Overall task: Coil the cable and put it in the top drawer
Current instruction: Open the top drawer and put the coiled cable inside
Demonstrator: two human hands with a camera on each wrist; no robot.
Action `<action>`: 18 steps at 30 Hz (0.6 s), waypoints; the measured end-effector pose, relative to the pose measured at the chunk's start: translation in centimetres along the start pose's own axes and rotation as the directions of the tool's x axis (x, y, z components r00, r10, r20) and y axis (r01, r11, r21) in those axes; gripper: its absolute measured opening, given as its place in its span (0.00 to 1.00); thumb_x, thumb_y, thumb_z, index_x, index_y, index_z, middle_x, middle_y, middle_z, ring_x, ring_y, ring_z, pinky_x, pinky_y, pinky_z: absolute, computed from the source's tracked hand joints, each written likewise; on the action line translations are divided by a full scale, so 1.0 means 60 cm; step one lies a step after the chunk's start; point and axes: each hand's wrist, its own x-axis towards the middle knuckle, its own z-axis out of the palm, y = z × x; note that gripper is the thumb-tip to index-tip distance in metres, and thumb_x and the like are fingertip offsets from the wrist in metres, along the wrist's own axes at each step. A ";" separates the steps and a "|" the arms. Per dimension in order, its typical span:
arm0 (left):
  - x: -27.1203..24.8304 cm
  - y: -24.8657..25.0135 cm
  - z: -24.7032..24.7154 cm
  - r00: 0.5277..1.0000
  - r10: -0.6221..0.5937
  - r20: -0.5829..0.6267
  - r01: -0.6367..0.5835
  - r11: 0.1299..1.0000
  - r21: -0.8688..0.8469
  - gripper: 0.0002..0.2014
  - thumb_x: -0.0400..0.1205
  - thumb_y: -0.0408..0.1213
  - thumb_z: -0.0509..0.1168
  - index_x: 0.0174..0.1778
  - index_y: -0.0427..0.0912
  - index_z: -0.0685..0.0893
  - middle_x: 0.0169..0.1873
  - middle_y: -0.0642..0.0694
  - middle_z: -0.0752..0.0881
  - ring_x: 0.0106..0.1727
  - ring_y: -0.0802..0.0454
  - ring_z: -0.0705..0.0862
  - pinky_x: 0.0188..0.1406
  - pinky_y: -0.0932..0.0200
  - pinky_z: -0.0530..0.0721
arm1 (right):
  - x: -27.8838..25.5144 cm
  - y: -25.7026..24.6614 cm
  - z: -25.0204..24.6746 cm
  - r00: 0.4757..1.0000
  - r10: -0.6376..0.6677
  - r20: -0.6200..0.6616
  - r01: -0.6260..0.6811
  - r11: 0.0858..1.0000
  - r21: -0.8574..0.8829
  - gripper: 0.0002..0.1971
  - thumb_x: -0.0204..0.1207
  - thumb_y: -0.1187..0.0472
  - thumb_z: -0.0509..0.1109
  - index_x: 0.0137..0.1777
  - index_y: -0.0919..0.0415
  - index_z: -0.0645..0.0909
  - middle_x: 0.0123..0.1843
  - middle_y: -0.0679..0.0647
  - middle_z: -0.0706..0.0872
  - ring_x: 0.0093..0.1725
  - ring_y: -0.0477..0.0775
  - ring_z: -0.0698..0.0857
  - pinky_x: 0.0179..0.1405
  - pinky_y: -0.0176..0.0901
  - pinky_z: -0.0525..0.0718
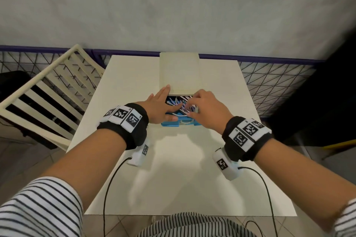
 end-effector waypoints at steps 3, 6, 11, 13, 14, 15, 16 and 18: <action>-0.002 0.000 -0.002 1.000 -0.007 0.009 0.007 1.000 -0.001 0.29 0.83 0.57 0.52 0.80 0.63 0.52 0.80 0.39 0.25 0.82 0.44 0.28 0.82 0.38 0.38 | -0.004 0.003 -0.003 0.993 -0.092 0.069 0.092 0.996 0.004 0.08 0.78 0.58 0.69 0.53 0.51 0.88 0.54 0.50 0.81 0.56 0.52 0.80 0.52 0.46 0.81; -0.003 0.002 -0.004 1.000 -0.002 0.007 0.002 1.000 0.006 0.29 0.83 0.57 0.53 0.80 0.63 0.51 0.80 0.40 0.27 0.82 0.44 0.30 0.82 0.37 0.38 | 0.014 0.011 -0.006 0.992 -0.051 0.113 0.042 0.995 0.089 0.09 0.77 0.63 0.70 0.50 0.54 0.90 0.40 0.42 0.79 0.48 0.51 0.84 0.50 0.40 0.80; -0.003 -0.005 -0.001 1.000 0.008 0.007 -0.008 1.000 0.016 0.31 0.81 0.59 0.55 0.80 0.60 0.54 0.81 0.41 0.27 0.82 0.44 0.30 0.82 0.35 0.38 | 0.038 0.015 0.001 0.991 -0.014 0.130 0.017 1.000 -0.017 0.12 0.75 0.68 0.66 0.50 0.58 0.91 0.53 0.54 0.89 0.51 0.57 0.87 0.51 0.43 0.84; -0.002 -0.012 0.003 1.000 0.021 0.010 -0.021 0.999 0.048 0.33 0.79 0.60 0.58 0.80 0.58 0.58 0.80 0.41 0.26 0.82 0.45 0.28 0.81 0.33 0.38 | 0.042 0.011 0.001 0.970 -0.059 0.235 0.072 0.996 -0.048 0.16 0.75 0.70 0.63 0.53 0.61 0.90 0.56 0.56 0.90 0.52 0.58 0.88 0.52 0.44 0.85; -0.001 -0.016 0.005 1.000 0.029 0.008 -0.029 0.998 0.051 0.33 0.78 0.60 0.59 0.79 0.57 0.61 0.80 0.41 0.25 0.82 0.45 0.28 0.81 0.32 0.37 | 0.041 0.010 -0.004 0.955 -0.073 0.289 0.087 0.996 -0.036 0.16 0.75 0.70 0.61 0.55 0.62 0.90 0.57 0.56 0.90 0.51 0.57 0.87 0.51 0.44 0.85; -0.002 -0.019 0.006 0.999 0.036 -0.001 -0.036 0.999 0.033 0.32 0.78 0.59 0.61 0.78 0.56 0.64 0.80 0.42 0.26 0.82 0.46 0.28 0.80 0.32 0.37 | 0.041 0.010 -0.010 0.940 -0.087 0.331 0.098 0.995 -0.016 0.17 0.76 0.69 0.61 0.56 0.63 0.89 0.57 0.55 0.90 0.48 0.55 0.87 0.50 0.44 0.85; -0.002 -0.022 0.006 0.999 0.045 -0.014 -0.045 0.999 0.005 0.30 0.78 0.57 0.62 0.77 0.55 0.68 0.81 0.42 0.27 0.82 0.46 0.29 0.80 0.32 0.38 | 0.039 0.010 -0.018 0.931 -0.109 0.349 0.116 0.993 0.002 0.16 0.76 0.67 0.61 0.56 0.62 0.89 0.57 0.55 0.90 0.46 0.53 0.86 0.48 0.42 0.84; -0.002 -0.027 0.005 0.997 0.056 -0.047 -0.059 0.997 -0.051 0.26 0.77 0.53 0.65 0.72 0.55 0.74 0.82 0.43 0.32 0.84 0.46 0.35 0.80 0.32 0.38 | 0.036 0.016 -0.032 0.939 -0.171 0.297 0.178 0.984 0.003 0.14 0.75 0.61 0.67 0.58 0.58 0.88 0.57 0.55 0.87 0.48 0.49 0.82 0.47 0.38 0.78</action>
